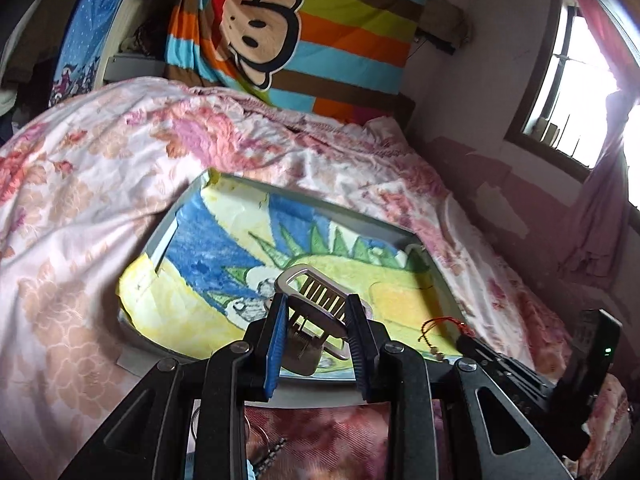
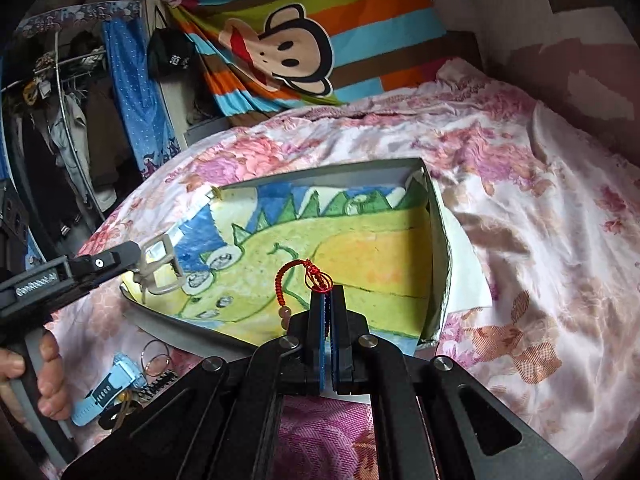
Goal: Organize jewelry
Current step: 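Carry the hair clip and red bracelet into the dinosaur tray and open both tools, then withdraw both tools from the tray toward the blue watch and black bead bracelet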
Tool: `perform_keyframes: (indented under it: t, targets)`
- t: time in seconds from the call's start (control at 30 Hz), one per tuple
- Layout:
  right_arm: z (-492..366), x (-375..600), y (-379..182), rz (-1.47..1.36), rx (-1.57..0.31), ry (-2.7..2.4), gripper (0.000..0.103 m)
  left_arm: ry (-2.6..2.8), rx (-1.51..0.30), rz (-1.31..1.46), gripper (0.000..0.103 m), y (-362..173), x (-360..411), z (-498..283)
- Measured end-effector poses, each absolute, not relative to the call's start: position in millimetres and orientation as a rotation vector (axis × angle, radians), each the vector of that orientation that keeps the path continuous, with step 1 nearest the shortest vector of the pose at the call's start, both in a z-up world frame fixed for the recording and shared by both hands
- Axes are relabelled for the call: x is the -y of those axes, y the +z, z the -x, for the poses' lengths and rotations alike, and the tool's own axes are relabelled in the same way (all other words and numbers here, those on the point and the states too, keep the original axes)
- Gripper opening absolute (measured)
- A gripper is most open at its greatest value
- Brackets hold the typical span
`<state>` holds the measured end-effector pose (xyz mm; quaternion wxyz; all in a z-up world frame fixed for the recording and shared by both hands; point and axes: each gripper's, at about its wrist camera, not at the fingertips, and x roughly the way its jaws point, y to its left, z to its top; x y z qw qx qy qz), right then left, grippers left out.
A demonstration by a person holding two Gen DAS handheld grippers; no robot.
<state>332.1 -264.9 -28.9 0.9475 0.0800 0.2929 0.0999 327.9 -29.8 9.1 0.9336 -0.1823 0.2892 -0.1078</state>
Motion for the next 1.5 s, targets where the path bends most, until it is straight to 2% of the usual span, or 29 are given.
perform_keyframes:
  t: [0.3,0.37,0.4,0.43,0.47,0.6,0.73,0.87,1.03,1.5]
  targets:
    - [-336,274,-39,-0.191,-0.634,0.189,0.005,-0.188,-0.668,0.333,0.029,-7,40,-341]
    - [-333,276,-37,-0.184,-0.637,0.185,0.011,-0.2,-0.686,0.326,0.043,-7,41,-342]
    - [-331,277,-35,-0.18,-0.636,0.185,0.015,-0.197,-0.693,0.33,0.061,-7,41,-341]
    - [-329,277,-33,-0.176,-0.633,0.182,0.024,-0.189,-0.686,0.343,0.073,-6,39,-339]
    - [-326,278,-31,-0.171,-0.626,0.177,0.034,-0.179,-0.668,0.365,0.077,-5,36,-336]
    - [-310,283,-17,-0.154,-0.587,0.163,0.05,-0.155,-0.651,0.403,0.082,6,29,-323]
    - [-284,283,3,-0.13,-0.518,0.146,0.073,-0.124,-0.581,0.376,0.102,24,28,-295]
    - [-248,281,24,-0.107,-0.444,0.148,0.09,-0.111,-0.498,0.323,0.103,46,28,-255]
    - [-194,272,41,-0.053,-0.358,0.163,0.1,-0.096,-0.411,0.207,0.103,66,32,-197]
    - [-68,249,51,0.009,-0.283,0.202,0.101,-0.083,-0.359,0.127,0.103,64,16,-70]
